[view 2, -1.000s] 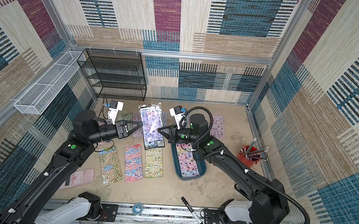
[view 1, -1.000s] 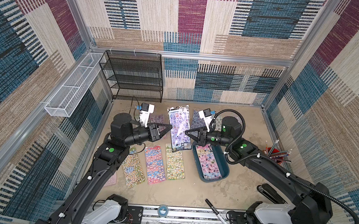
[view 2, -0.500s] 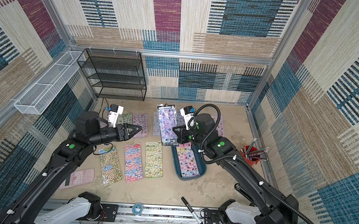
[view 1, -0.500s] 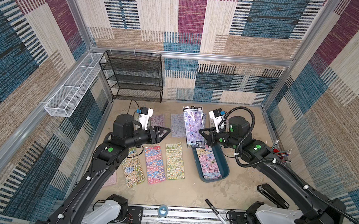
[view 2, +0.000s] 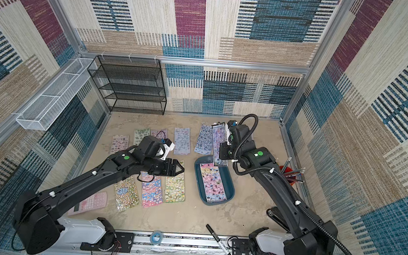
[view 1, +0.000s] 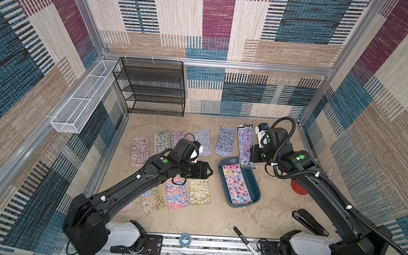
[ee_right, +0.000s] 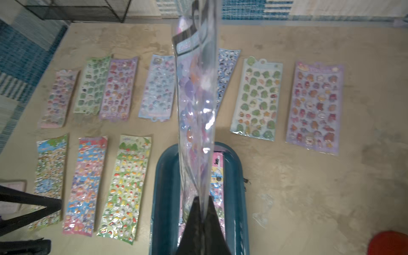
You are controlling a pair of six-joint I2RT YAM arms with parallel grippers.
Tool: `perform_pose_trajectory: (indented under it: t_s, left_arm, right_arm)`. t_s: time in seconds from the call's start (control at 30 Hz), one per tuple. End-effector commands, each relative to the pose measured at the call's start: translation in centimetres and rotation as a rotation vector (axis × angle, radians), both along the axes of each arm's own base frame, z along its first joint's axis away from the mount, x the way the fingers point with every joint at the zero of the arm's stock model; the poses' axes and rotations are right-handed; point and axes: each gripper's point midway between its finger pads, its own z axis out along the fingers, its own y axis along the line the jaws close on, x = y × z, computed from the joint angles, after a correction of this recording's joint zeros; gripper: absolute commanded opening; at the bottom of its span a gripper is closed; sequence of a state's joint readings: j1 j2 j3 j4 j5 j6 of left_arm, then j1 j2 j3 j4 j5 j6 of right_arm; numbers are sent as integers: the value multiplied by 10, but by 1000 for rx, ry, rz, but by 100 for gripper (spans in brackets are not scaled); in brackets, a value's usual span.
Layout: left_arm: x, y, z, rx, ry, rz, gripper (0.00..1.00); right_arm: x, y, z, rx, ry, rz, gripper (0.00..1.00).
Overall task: Take the stickers out of the storage box
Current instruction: Adjust the storage box at the center of the board.
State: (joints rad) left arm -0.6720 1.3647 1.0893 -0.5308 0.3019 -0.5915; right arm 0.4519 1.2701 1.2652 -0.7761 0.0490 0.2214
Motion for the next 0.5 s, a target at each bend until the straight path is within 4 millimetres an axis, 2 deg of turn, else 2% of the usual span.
perform_pose_trajectory:
  t_s: [0.0,0.23,0.4,0.47]
  left_arm:
    - [7,-13,-16,114,10,-11,72]
    - [9,-65,-50,232,91,-83,72]
    - [9,-72,-78,358,145,-74,72]
    - [8,-73,-83,386,152,-70,73]
  right_arm:
    - [-1,-30,0,-107,9,-90,0]
    - [2,-45,16,-120,-31,-127,0]
    - [2,-49,9,-153,-10,-121,0]
    - [1,-51,8,-161,-9,-125,0]
